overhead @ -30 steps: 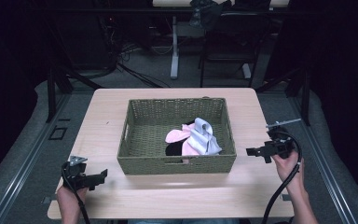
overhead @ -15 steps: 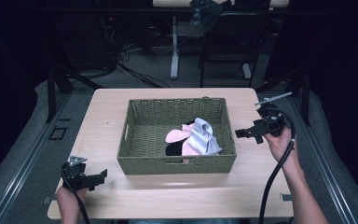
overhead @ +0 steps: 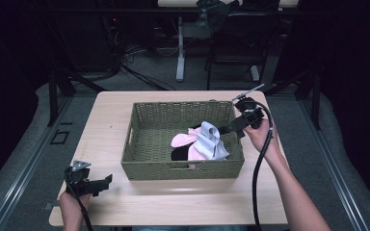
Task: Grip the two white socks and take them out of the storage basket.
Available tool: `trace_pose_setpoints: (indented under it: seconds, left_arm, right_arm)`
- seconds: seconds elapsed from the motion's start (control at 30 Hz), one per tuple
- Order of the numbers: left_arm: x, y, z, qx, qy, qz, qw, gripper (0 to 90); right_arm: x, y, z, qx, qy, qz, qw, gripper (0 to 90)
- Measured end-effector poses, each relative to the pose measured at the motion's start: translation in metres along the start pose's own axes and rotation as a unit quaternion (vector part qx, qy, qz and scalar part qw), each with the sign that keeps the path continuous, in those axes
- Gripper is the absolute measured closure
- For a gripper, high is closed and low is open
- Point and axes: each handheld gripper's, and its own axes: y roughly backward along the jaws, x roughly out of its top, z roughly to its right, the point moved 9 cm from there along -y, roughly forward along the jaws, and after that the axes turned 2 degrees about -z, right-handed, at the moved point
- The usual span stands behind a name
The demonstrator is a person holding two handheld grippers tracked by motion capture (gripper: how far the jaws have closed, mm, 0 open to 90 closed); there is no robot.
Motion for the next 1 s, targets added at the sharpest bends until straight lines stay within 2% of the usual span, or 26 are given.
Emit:
trace_pose_setpoints:
  seconds: [0.03,0.2,0.33,0.43,0.5,0.6,0.7,0.77,0.87,0.9,0.93,0.97,1.0]
  left_arm:
    - [0.0,0.0,0.0,0.001,0.001,0.001,1.0,0.2]
    - [-0.002,0.0,-0.002,0.013,0.001,-0.006,0.9999,0.1]
    - [-0.003,-0.001,-0.003,0.016,0.002,-0.013,0.9998,0.2]
    - [-0.002,-0.001,-0.001,0.013,0.001,-0.012,0.9998,0.2]
    - [-0.002,-0.001,-0.001,0.012,0.001,-0.013,0.9998,0.3]
    - [-0.002,0.0,0.0,0.008,-0.001,-0.013,0.9999,0.3]
    - [0.002,0.002,0.001,0.011,-0.004,0.004,0.9999,0.4]
    - [0.003,0.004,0.001,0.012,-0.006,0.008,0.9999,0.4]
    - [0.002,0.004,0.002,0.011,-0.007,0.006,0.9999,0.4]
    - [0.002,0.004,0.003,0.011,-0.007,0.006,0.9999,0.4]
    - [0.003,0.004,0.003,0.012,-0.008,0.006,0.9999,0.4]
    - [0.002,0.004,0.002,0.014,-0.01,0.005,0.9998,0.4]
    - [0.003,0.004,0.002,0.015,-0.009,0.007,0.9998,0.4]
  right_arm:
    - [0.001,-0.004,0.0,-0.001,0.005,-0.007,1.0,7.7]
    - [0.001,-0.027,-0.003,0.007,-0.005,-0.026,0.9996,12.1]
    - [-0.001,-0.041,-0.002,-0.002,-0.006,-0.047,0.9989,15.0]
    - [-0.002,-0.05,0.001,-0.016,-0.008,-0.063,0.9979,22.5]
    - [-0.004,-0.057,0.002,-0.028,-0.012,-0.076,0.9967,26.0]
    - [-0.01,-0.066,0.005,-0.037,-0.006,-0.106,0.9936,33.6]
    - [-0.013,-0.074,0.006,-0.058,-0.009,-0.123,0.9906,50.0]
    - [-0.013,-0.077,0.008,-0.071,-0.003,-0.137,0.9879,50.6]
    - [-0.012,-0.08,0.011,-0.086,-0.004,-0.144,0.9858,53.0]
    - [-0.012,-0.082,0.011,-0.089,-0.005,-0.147,0.9851,56.2]
    - [-0.012,-0.084,0.01,-0.09,-0.01,-0.144,0.9855,63.6]
    - [-0.012,-0.084,0.01,-0.084,0.001,-0.159,0.9838,69.8]
    - [-0.013,-0.085,0.01,-0.084,0.001,-0.159,0.9837,72.2]
